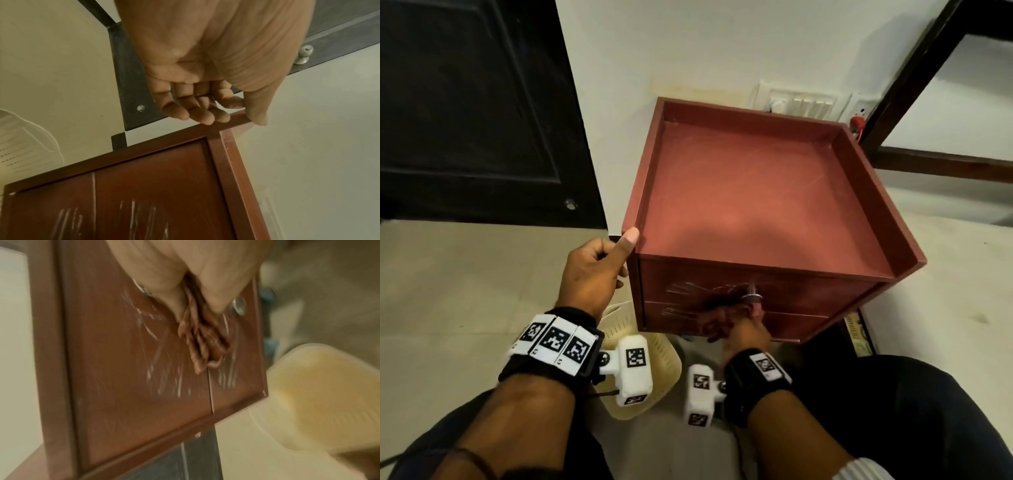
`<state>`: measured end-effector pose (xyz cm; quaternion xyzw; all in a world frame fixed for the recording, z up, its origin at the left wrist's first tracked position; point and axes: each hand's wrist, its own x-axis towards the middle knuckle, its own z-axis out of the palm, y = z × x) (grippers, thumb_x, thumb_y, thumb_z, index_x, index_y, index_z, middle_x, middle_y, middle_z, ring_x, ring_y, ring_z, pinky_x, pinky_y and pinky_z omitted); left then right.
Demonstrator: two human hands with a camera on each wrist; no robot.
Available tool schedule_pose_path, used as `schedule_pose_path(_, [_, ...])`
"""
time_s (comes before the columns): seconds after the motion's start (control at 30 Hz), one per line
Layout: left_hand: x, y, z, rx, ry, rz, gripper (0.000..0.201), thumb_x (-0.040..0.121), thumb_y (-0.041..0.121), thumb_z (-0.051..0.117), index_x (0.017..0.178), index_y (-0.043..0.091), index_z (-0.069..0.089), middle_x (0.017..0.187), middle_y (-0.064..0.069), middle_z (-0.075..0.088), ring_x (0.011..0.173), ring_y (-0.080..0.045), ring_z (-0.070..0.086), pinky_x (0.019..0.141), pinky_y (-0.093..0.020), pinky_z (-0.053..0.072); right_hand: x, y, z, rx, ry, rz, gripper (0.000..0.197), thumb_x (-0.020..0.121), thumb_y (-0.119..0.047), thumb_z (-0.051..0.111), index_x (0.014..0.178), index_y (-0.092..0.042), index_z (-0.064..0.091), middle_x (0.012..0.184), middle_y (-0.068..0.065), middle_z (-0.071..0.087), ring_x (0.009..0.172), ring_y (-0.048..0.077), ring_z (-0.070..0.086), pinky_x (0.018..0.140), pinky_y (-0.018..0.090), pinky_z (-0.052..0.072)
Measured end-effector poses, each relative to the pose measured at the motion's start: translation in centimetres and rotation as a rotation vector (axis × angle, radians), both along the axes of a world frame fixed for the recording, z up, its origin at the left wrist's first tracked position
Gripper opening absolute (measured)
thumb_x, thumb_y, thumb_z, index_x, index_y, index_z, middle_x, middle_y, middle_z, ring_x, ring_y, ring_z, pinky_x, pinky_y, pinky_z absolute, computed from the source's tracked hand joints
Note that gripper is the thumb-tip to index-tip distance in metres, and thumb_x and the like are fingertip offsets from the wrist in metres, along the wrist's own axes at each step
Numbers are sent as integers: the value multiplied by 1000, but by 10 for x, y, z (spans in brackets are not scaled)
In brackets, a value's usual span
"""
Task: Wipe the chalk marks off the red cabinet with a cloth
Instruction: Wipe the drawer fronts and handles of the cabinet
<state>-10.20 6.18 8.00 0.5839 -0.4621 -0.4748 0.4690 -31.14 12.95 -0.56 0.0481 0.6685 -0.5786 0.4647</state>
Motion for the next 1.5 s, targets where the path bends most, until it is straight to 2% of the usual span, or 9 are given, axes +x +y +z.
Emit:
schedule_pose_path(0.17, [-4,3,-6,-33,-30,33,54,91,54,72,84,1,64,74,-9,63,70,-21,58,68,-37,53,-12,-4,-21,5,-138,22,29,89,-26,63,115,-14,64,101,8,71,81,26,66,67,32,58])
schedule_pose_path(0.3, [-8,-4,-6,-30,-26,34,47,91,55,71,73,14,59,70,-7,62,68,-18,59,68,-36,53,-119,9,-3,-99,-151,-169,34,105,-28,29,88,-13,54,53,0,70,94,29,58,55,34,62])
schedule_pose_path(0.43, [-15,-11,-11,-56,-2,64,46,90,52,72,73,13,56,70,-9,64,65,-19,59,67,-35,53,-139,7,18,-20,111,-158,18,83,-34,52,87,-18,59,56,-4,71,100,27,62,69,35,62])
schedule_pose_path(0.5, [-16,-12,-13,-65,-4,69,46,90,52,72,73,13,55,70,-10,64,65,-20,59,67,-35,53,-109,6,20,48,324,-111,31,65,-30,58,93,-18,66,81,5,76,89,28,70,72,40,62])
schedule_pose_path(0.63, [-15,-11,-13,-63,-14,59,45,92,52,70,72,15,52,72,-8,63,67,-19,59,70,-36,53,-64,10,28,6,298,-226,17,86,-15,53,89,-6,67,53,3,65,41,13,62,50,29,55])
schedule_pose_path(0.7, [-15,-10,-12,-64,-13,50,45,92,52,69,73,15,52,73,-9,64,67,-19,59,71,-37,53,-75,8,20,29,121,-225,19,86,-14,56,95,-1,65,71,10,73,57,24,68,53,26,56])
schedule_pose_path(0.8, [-16,-11,-11,-65,-21,52,45,92,52,70,72,15,52,72,-8,64,66,-18,60,70,-36,53,-111,0,11,12,6,-350,32,76,-18,60,106,-7,60,95,21,71,78,39,73,69,57,58])
schedule_pose_path(1.0, [-15,-11,-12,-72,-10,36,46,90,54,69,71,16,53,71,-9,64,66,-18,60,68,-35,52,-90,4,22,106,651,-302,45,87,-25,50,131,-23,59,103,6,69,91,26,66,82,33,52])
schedule_pose_path(1.5, [-4,-20,-18,-57,23,-87,56,78,65,70,72,12,55,64,-5,62,62,-18,58,67,-36,53,39,-32,-14,-12,-152,-60,32,85,9,45,100,-10,66,83,15,71,60,31,64,51,32,55])
